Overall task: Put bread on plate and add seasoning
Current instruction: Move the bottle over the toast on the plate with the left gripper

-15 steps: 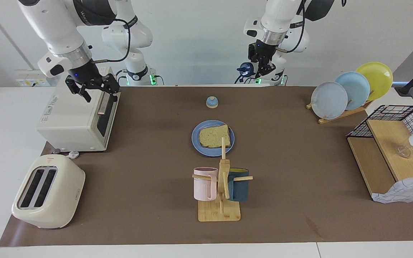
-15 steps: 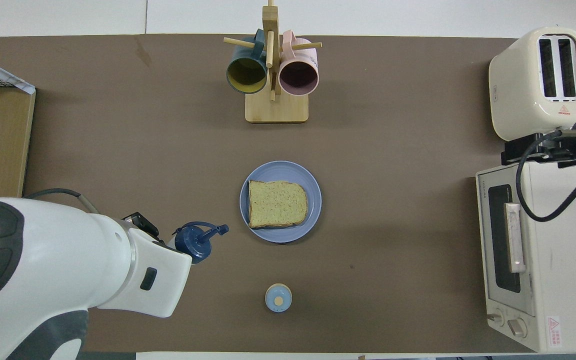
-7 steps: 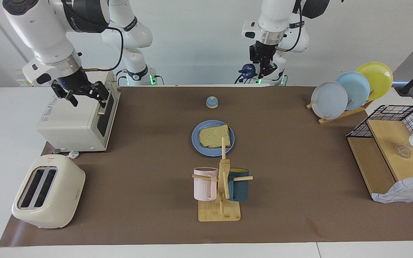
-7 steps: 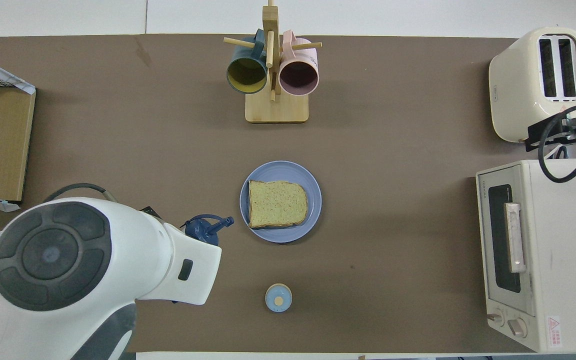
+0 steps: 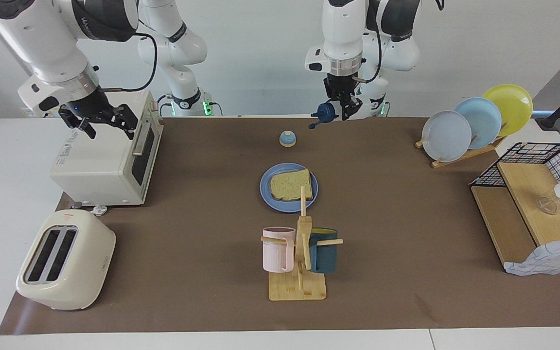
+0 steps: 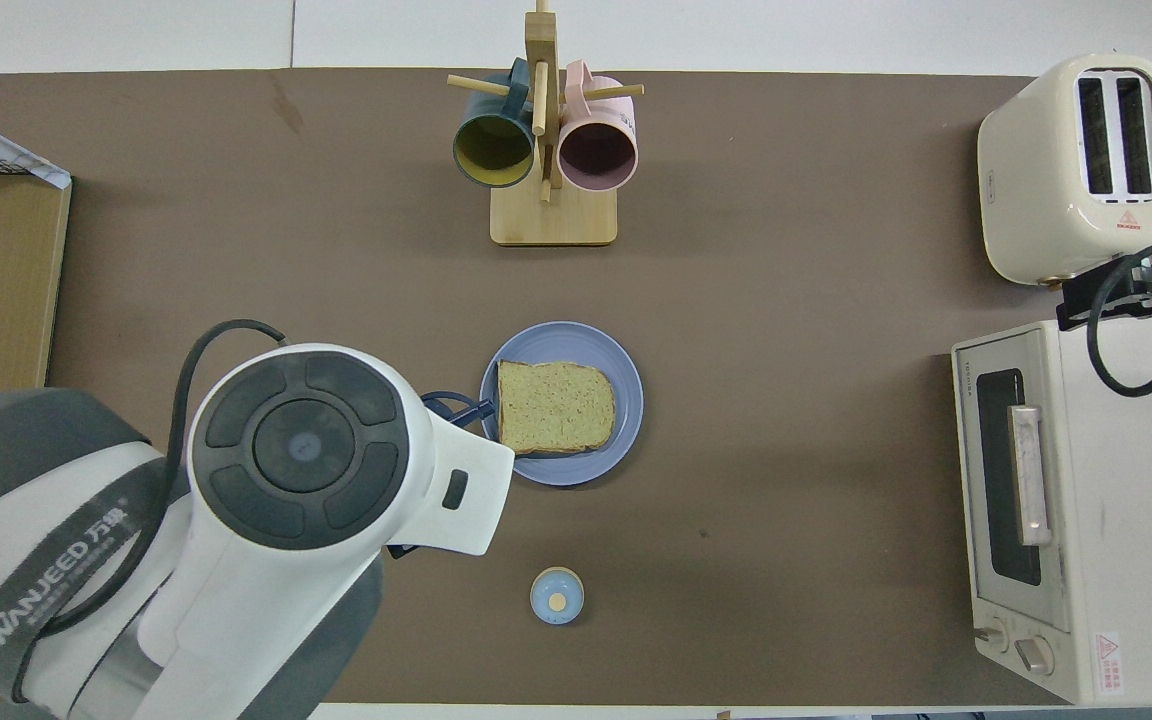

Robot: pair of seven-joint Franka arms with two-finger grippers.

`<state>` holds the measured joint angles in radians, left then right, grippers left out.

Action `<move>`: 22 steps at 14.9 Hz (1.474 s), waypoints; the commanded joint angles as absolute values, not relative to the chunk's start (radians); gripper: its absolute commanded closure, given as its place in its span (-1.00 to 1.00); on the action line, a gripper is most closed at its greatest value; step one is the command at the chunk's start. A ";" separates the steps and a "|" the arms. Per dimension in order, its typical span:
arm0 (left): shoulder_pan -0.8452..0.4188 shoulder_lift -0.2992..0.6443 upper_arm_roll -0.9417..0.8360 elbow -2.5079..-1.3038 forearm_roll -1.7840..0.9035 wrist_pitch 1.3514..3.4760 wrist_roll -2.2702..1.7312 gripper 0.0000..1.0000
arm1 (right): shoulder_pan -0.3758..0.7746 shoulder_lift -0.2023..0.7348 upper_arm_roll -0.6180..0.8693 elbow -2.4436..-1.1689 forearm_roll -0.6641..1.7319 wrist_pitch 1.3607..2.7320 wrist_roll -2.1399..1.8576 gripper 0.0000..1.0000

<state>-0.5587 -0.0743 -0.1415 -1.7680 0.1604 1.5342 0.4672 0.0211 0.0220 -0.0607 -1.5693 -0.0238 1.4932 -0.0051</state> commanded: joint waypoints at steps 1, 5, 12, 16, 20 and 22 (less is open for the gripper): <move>-0.609 0.017 -0.153 -1.672 0.253 1.470 0.423 0.68 | 0.025 -0.027 -0.069 -1.641 -0.031 1.534 -0.049 -1.00; -0.650 0.107 -0.153 -1.618 0.334 1.443 0.407 0.69 | 0.014 -0.048 -0.066 -1.677 -0.032 1.601 -0.051 -1.00; -0.713 0.212 -0.153 -1.597 0.483 1.436 0.397 0.69 | -0.006 -0.025 -0.067 -1.657 -0.041 1.602 -0.057 -1.00; -0.742 0.287 -0.153 -1.598 0.566 1.437 0.391 0.69 | -0.006 -0.022 -0.064 -1.657 -0.038 1.588 -0.057 -1.00; -0.784 0.371 -0.149 -1.595 0.630 1.428 0.359 0.69 | 0.002 0.003 -0.067 -1.654 -0.038 1.565 -0.057 -1.00; -0.795 0.386 -0.150 -1.598 0.656 1.413 0.351 0.69 | 0.008 -0.003 -0.071 -1.654 -0.038 1.568 -0.055 -1.00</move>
<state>-0.7637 0.3530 -0.1585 -1.6335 0.6131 1.4632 0.3666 0.0047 0.0046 -0.0692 -1.6510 -0.0255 1.5739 -0.0284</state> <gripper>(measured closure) 0.643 0.000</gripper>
